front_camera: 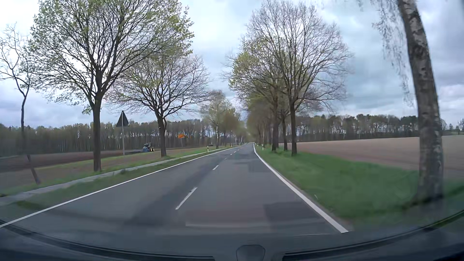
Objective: Follow the waypoints while adhering to traffic rules and regulations
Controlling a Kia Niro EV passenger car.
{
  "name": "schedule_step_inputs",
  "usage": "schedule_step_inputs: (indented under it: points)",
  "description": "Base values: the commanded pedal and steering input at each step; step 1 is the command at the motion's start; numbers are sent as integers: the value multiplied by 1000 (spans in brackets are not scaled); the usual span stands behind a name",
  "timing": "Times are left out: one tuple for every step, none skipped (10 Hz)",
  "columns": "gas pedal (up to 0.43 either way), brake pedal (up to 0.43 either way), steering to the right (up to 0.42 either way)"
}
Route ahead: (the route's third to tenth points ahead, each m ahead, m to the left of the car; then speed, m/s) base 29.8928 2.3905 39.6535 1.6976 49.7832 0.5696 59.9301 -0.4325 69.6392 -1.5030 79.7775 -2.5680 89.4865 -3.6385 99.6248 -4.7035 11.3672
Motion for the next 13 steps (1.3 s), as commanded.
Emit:
schedule_step_inputs:
  points:
    - [169,0,19]
    - [169,0,19]
    - [169,0,19]
    - [169,0,17]
    - [169,0,14]
    - [157,0,12]
    - [157,0,11]
    - [157,0,10]
    - [157,0,10]
    - [157,0,9]
    - [157,0,9]
    - [157,0,8]
    - [157,0,8]
